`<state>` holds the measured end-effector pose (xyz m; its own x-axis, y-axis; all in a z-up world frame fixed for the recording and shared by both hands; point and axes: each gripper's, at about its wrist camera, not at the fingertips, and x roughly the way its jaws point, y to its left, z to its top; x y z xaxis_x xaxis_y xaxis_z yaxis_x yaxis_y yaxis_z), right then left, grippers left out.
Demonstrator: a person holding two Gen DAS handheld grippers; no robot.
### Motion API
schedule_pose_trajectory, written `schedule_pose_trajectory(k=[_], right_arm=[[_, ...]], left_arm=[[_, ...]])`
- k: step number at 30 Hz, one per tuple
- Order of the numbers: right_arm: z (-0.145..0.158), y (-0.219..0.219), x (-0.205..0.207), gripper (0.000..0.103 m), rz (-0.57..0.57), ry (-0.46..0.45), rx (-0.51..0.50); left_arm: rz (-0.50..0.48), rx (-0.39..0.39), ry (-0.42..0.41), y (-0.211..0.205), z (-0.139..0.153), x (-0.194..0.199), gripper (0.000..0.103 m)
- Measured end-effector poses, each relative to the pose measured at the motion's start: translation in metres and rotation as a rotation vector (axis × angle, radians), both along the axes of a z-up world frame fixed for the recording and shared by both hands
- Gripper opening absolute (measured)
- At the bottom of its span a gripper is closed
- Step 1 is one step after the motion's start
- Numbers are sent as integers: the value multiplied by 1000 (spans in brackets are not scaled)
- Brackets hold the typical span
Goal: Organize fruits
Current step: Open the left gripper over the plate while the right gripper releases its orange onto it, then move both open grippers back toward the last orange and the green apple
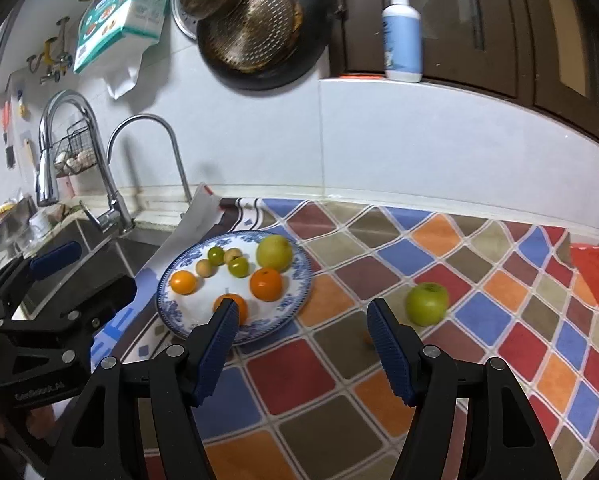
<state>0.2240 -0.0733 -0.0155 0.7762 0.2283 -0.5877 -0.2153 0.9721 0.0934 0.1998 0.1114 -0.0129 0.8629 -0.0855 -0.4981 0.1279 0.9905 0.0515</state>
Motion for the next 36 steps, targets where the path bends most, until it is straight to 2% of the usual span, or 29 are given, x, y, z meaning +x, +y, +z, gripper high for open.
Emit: schedule_pose_trajectory(k=[9, 21, 30, 36], right_arm=[[2, -41, -8, 67, 10, -6, -15], [-1, -97, 13, 67, 98, -17, -76], [-24, -122, 44, 67, 209, 43, -108], [-50, -128, 71, 67, 277, 96, -133]], left_arm=[[15, -3, 5, -46, 2, -7, 94], [24, 15, 19, -115, -11, -6, 95], [-15, 23, 77, -153, -32, 17, 93], [-60, 32, 155, -167, -54, 43, 82]])
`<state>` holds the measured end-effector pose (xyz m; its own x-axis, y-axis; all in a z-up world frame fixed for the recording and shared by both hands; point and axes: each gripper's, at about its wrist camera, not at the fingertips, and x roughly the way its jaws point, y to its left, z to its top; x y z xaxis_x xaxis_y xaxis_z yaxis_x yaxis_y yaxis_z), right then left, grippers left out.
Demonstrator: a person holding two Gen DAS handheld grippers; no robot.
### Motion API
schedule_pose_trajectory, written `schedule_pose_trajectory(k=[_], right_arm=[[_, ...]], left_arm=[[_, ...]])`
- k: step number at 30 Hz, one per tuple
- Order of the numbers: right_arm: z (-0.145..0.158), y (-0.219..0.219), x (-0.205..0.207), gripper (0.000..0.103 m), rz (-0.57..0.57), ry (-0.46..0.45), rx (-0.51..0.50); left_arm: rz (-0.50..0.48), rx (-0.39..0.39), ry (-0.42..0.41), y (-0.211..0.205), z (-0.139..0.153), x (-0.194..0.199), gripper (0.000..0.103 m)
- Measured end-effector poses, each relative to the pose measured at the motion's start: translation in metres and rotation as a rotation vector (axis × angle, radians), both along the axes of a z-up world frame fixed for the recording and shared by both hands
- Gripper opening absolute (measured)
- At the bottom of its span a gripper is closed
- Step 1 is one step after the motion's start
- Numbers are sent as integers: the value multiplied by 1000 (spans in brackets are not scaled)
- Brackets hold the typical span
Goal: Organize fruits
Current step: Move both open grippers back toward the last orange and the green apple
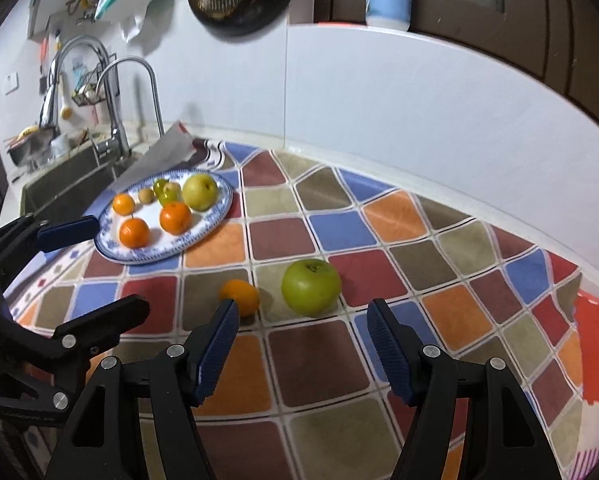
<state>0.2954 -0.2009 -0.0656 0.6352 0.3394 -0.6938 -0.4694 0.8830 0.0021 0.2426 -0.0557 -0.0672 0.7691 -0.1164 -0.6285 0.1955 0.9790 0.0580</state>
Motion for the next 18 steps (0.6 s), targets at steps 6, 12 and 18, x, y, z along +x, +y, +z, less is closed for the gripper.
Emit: schedule_pose_trajectory(k=[6, 12, 18], right_arm=[[-22, 1, 23, 66, 41, 43, -10], [-38, 2, 41, 60, 69, 74, -22], [-48, 7, 53, 60, 103, 89, -23]], left_arm=[[-64, 1, 81, -10, -24, 29, 68], [-130, 13, 133, -18, -41, 48, 59], [-170, 17, 156, -22, -48, 61, 53]])
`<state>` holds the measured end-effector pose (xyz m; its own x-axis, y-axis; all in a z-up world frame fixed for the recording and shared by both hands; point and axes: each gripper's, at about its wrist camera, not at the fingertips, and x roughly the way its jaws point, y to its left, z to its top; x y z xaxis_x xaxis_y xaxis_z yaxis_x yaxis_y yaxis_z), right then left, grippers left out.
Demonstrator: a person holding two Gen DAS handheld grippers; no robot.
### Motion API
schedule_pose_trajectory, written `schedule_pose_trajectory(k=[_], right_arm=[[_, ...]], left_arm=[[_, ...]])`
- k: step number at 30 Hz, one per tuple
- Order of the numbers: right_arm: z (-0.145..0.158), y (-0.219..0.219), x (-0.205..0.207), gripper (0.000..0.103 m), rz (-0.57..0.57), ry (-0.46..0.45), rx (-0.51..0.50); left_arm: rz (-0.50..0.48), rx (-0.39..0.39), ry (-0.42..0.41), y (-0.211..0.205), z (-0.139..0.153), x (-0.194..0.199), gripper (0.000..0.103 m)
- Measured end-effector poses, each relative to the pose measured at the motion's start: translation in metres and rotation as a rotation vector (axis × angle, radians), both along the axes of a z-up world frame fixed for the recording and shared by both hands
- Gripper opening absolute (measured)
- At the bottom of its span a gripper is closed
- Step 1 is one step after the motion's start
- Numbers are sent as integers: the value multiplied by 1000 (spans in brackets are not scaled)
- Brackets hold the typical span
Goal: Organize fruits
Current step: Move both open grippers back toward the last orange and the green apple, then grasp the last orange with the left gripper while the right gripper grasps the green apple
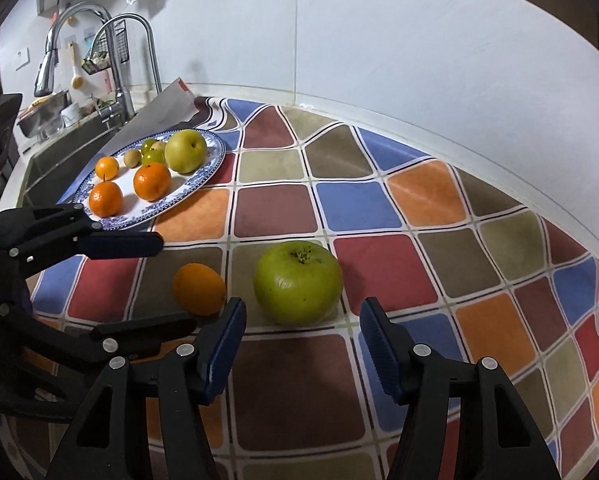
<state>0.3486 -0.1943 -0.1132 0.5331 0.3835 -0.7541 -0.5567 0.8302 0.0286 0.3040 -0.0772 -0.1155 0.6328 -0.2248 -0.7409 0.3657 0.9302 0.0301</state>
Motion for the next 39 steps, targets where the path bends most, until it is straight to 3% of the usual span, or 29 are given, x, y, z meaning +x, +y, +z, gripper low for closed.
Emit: schedule_pose_trajectory(k=[8, 12, 21, 39], right_arm=[[-8, 7, 11, 58, 27, 20, 4], [-12, 8, 16, 52, 25, 42, 24], [-10, 6, 7, 51, -20, 40, 51], [51, 1, -58, 51, -117, -65, 121]], left_arm=[[-40, -20, 27, -1, -7, 10, 34], [-34, -23, 28, 1, -6, 10, 34], [42, -20, 3, 13, 7, -3, 34], [142, -72, -123, 39, 62, -67, 34]])
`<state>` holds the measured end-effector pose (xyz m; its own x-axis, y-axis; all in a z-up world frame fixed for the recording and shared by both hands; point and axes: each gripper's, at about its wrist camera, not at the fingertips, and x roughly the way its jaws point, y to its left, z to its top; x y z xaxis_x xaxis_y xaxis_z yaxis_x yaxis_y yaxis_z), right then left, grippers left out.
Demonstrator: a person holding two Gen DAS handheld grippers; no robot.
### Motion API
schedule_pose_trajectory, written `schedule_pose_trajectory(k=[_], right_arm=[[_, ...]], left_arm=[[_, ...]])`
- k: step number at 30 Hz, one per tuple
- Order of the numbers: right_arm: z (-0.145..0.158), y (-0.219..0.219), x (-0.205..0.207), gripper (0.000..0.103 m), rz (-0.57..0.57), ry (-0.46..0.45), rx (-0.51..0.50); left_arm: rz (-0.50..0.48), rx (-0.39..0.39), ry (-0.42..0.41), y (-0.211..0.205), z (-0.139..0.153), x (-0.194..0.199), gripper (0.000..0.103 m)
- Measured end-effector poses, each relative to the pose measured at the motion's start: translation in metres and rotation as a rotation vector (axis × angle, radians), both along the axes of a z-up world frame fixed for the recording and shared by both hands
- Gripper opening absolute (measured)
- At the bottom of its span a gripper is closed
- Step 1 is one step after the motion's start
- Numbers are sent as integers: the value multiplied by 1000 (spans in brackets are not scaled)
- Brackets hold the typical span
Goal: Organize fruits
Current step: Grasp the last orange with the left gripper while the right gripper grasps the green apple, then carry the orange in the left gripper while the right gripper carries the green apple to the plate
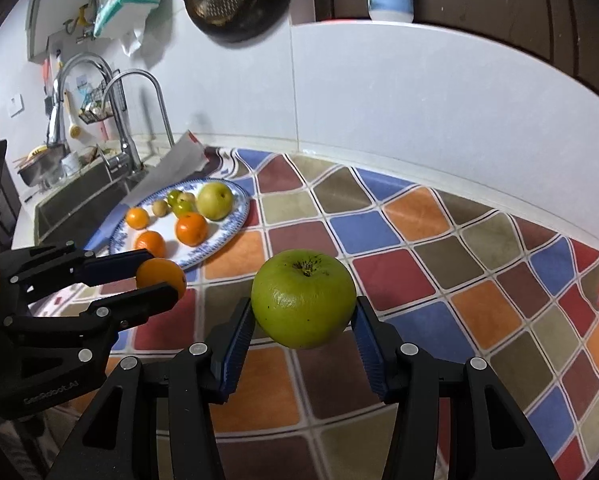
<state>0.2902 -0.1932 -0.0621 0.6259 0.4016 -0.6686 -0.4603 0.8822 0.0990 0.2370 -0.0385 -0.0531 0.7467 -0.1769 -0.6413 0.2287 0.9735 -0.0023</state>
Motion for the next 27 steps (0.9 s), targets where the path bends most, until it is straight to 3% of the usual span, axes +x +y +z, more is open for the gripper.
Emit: schedule_pose_trajectory(k=[17, 27], right_arm=[[46, 36, -60, 51, 15, -81, 45], [60, 72, -75, 51, 12, -109, 59]], left_arm=[[66, -20, -106, 43, 37, -56, 34], [71, -18, -140, 82, 47, -68, 34]])
